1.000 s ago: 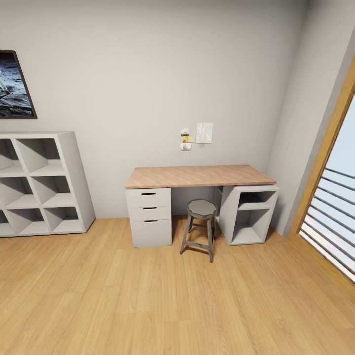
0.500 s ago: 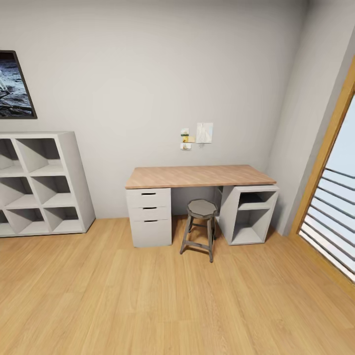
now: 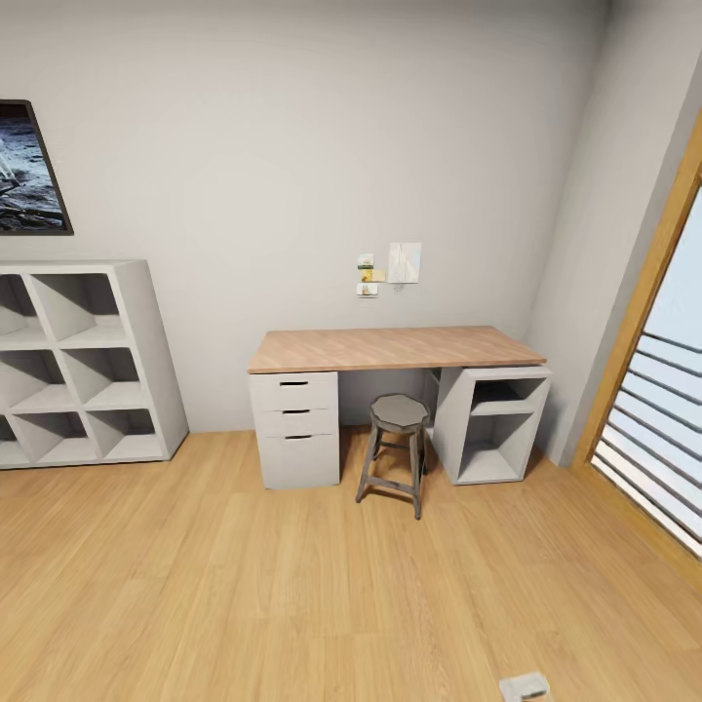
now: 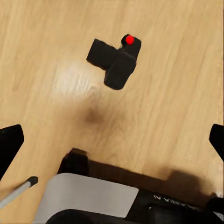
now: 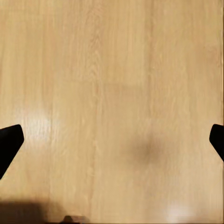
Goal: Attach the digital camera to the camera tripod in the bedroom.
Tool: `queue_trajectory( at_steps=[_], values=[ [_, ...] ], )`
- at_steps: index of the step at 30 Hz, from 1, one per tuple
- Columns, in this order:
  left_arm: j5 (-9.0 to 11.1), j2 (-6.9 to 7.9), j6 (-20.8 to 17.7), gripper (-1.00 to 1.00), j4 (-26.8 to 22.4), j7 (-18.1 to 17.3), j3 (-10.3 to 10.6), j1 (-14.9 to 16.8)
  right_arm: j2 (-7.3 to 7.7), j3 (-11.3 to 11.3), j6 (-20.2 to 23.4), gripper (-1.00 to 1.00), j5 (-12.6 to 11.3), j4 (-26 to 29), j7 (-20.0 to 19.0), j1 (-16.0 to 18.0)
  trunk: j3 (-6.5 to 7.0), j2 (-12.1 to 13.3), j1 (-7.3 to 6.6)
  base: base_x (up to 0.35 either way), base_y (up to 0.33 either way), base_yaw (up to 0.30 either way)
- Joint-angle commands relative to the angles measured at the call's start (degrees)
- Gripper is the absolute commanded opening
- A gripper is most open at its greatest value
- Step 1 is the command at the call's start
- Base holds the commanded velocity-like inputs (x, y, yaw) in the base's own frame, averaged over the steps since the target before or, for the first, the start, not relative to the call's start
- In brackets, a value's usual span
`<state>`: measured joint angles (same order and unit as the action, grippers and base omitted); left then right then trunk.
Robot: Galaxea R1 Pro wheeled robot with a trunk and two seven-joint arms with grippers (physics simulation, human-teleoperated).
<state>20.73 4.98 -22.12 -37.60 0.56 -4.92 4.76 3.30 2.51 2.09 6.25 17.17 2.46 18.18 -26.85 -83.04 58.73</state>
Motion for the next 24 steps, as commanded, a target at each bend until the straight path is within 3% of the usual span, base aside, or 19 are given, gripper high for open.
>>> queue_trajectory(
  at_steps=[1,2,4,7,9,13,15,19,24],
  values=[
    [0.46,-0.08,-2.13,1.0,-0.58,0.08,-0.14,2.88,-0.03,0.23,0.54,1.0,0.51,0.15,0.31,1.66,-0.08,-0.04,0.0,0.0,0.0,0.0],
    [0.49,-0.11,-3.06,1.0,-0.86,0.06,-0.15,4.37,-0.05,0.22,0.66,1.0,0.5,0.25,0.34,2.47,-0.08,-0.04,0.0,0.0,0.0,0.0],
    [0.64,-0.39,-8.34,1.0,-1.88,0.02,-0.21,12.41,-0.16,0.2,0.97,1.0,0.45,1.18,0.41,6.48,-0.08,-0.04,0.0,0.0,0.0,0.0],
    [0.67,-1.56,-11.43,1.0,-2.2,-0.07,-0.22,20.14,-0.74,0.15,0.98,1.0,0.1,1.78,0.43,11.08,-0.08,-0.04,0.0,0.0,0.0,0.0],
    [0.65,-2.8,-12.08,1.0,-2.39,-0.1,-0.2,23.21,-1.76,0.14,1.13,1.0,-0.87,1.93,0.44,13.96,-0.08,-0.04,0.0,0.0,0.0,0.0],
    [0.46,-5.66,-12.01,1.0,-2.64,-0.15,0.01,25.5,-2.75,0.16,2.32,1.0,-3.85,2.32,0.3,16.4,-0.08,-0.04,0.0,0.0,0.0,0.0],
    [-0.6,-6.9,-10.72,1.0,-2.63,-0.12,1.22,26.04,-3.18,0.18,3.17,1.0,-5.09,2.64,0.28,16.98,-0.08,-0.04,0.0,0.0,0.0,0.0],
    [-5.18,-7.9,-7.98,1.0,-3.26,-0.03,5.74,26.46,-3.49,0.46,3.52,1.0,-5.87,2.93,0.18,17.43,-0.08,-0.04,0.0,0.0,0.0,0.0],
    [-7.2,-8.33,-7.4,1.0,-4.24,-0.04,7.39,26.57,-3.4,0.68,4.17,1.0,-6.06,3.23,-0.14,17.55,-0.08,-0.04,0.0,0.0,0.0,0.0]
  ],
)
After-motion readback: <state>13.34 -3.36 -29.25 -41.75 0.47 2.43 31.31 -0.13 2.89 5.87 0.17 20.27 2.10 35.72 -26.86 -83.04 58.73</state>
